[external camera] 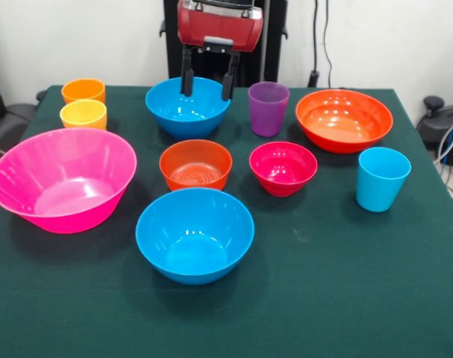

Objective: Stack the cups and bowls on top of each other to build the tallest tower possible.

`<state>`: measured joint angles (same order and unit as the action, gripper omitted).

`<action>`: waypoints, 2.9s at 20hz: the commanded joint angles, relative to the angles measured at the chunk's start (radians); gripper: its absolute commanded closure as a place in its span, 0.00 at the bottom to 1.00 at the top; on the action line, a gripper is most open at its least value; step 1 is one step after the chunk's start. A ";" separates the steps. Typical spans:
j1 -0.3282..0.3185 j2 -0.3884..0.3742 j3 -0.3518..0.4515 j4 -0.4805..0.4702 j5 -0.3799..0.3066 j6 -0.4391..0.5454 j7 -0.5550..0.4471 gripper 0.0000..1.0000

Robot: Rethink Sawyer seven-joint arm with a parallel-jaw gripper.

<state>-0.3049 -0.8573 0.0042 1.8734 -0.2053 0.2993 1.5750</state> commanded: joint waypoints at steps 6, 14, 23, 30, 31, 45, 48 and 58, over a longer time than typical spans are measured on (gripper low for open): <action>0.004 0.068 0.109 -0.028 -0.075 0.011 0.005 0.00; -0.004 0.106 0.137 -0.014 -0.076 -0.038 0.014 0.00; 0.004 0.077 0.137 -0.002 -0.090 -0.050 0.019 0.00; 0.015 0.021 0.142 -0.061 -0.045 0.143 -0.022 0.00; 0.025 0.008 0.132 -0.066 -0.042 0.175 -0.023 0.00; 0.033 -0.007 0.129 -0.060 -0.047 0.204 0.004 0.00; 0.029 -0.015 0.132 -0.047 -0.046 0.201 0.002 0.00; 0.081 0.042 0.055 0.002 -0.051 0.242 0.088 0.00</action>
<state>-0.2755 -0.9023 0.0616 1.8356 -0.2062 0.4096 1.5750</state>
